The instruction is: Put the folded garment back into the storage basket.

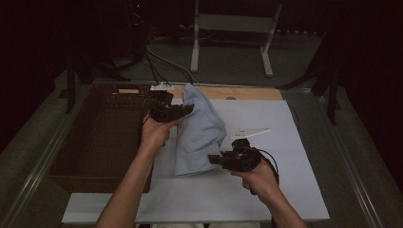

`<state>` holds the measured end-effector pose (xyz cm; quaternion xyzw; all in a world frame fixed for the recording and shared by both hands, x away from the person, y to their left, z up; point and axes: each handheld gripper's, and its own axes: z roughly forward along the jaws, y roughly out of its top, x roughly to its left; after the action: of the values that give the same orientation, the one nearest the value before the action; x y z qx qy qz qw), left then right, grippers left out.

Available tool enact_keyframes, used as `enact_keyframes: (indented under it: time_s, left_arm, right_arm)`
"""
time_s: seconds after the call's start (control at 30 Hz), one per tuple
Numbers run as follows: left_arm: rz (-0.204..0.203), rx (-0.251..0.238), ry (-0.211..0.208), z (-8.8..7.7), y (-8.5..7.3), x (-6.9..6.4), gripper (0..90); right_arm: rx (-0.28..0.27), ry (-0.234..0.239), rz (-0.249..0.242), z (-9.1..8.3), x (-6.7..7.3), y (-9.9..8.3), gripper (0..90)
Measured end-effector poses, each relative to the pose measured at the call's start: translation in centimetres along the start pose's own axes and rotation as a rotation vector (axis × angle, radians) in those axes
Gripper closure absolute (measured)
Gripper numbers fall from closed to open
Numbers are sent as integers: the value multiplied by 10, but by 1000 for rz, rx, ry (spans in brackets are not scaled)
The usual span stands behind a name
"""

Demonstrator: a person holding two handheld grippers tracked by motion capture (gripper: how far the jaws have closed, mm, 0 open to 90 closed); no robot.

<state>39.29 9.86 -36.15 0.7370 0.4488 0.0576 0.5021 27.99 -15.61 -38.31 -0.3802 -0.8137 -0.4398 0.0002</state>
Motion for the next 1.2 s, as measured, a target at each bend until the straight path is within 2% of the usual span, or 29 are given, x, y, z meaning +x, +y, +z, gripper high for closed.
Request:
enact_keyframes:
  time_s: [0.83,1.2]
  left_arm:
    - [-14,-8,5,-13,8,15,815]
    - [-15,-6,18,-16,11,21,815]
  right_arm:
    - [-9,6,-15,8,8,17,782]
    - [-7,6,-3,15,5,21,783]
